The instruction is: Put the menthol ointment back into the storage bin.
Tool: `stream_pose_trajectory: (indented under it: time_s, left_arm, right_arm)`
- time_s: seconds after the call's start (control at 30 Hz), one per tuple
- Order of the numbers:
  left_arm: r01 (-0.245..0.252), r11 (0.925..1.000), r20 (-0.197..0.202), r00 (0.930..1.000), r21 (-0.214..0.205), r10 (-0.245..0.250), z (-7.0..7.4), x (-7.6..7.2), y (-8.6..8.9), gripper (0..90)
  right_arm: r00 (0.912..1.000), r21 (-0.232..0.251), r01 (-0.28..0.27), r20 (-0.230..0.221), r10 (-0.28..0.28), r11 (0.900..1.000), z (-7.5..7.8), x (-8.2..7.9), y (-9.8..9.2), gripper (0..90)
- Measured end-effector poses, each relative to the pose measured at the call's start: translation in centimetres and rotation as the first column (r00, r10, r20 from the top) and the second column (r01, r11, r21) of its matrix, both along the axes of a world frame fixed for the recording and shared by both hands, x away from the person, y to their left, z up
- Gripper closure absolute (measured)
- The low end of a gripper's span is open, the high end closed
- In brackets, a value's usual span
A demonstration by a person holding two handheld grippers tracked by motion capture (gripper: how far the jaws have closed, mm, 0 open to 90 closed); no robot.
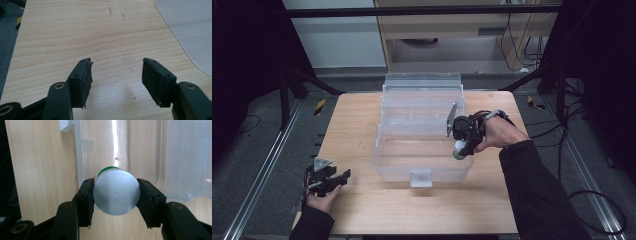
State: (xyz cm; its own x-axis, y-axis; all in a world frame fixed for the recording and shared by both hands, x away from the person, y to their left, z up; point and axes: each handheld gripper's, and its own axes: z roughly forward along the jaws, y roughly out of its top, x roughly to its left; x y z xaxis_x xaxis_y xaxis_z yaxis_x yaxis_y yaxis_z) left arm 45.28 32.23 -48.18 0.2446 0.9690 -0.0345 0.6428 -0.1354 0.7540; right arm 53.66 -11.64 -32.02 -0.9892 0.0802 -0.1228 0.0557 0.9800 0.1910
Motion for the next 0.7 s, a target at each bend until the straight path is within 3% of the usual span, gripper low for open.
stream_pose_trajectory:
  time_s: [0.7]
  left_arm:
    - [0.003,1.0,-0.001,1.0,0.002,-0.003,0.0,0.0,0.0,40.8]
  right_arm:
    - [0.9988,-0.014,0.028,-0.04,-0.028,0.9995,-3.2,0.6,-0.6,50.5]
